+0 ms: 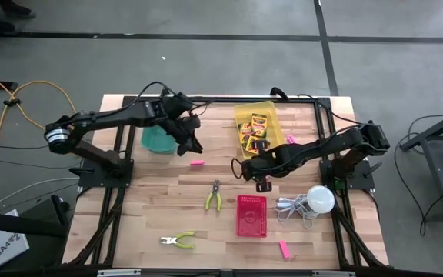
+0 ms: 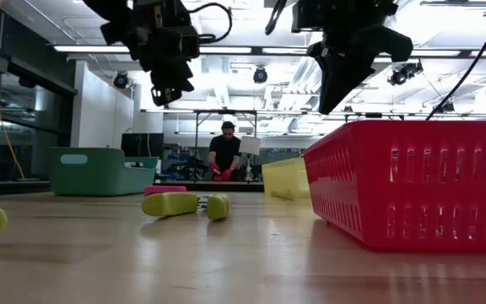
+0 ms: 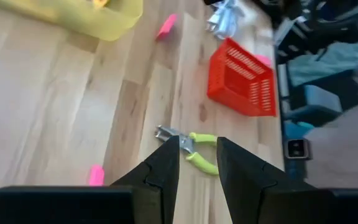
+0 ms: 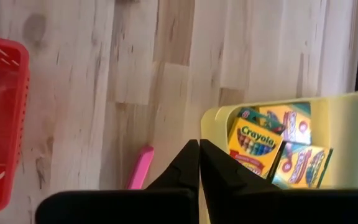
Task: Pick & Place School Supplies
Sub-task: Put the puncher hole into the green bin
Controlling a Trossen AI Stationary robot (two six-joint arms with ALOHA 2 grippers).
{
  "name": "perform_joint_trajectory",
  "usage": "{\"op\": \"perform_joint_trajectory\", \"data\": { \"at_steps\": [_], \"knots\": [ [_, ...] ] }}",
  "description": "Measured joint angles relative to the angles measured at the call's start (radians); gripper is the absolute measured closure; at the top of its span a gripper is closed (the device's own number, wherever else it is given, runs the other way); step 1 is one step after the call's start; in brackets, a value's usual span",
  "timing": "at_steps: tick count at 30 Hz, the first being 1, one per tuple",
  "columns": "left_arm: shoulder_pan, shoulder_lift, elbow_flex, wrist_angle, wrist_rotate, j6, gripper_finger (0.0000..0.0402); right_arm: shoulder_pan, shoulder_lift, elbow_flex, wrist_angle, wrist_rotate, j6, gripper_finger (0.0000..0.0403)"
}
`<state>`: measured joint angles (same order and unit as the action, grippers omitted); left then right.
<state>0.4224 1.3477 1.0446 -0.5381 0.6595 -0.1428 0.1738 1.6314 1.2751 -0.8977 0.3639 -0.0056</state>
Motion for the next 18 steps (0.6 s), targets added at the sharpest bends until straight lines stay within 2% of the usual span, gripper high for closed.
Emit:
{"op": "perform_joint_trajectory", "data": {
  "at_steps": [3, 10, 18],
  "knots": [
    [-0.037, -0.005, -0.003, 0.003, -0.041, -0.023, 0.0297, 0.000, 0.000, 0.000, 0.007, 0.000, -0.042, 0.0401],
    [-0.113, -0.004, -0.003, 0.055, -0.042, -0.106, 0.0297, 0.002, 0.000, 0.000, 0.017, 0.001, -0.162, 0.0401],
    [-0.189, -0.004, -0.003, 0.148, -0.043, -0.113, 0.0297, 0.003, 0.000, 0.000, 0.046, 0.000, -0.099, 0.0401]
  ]
}}
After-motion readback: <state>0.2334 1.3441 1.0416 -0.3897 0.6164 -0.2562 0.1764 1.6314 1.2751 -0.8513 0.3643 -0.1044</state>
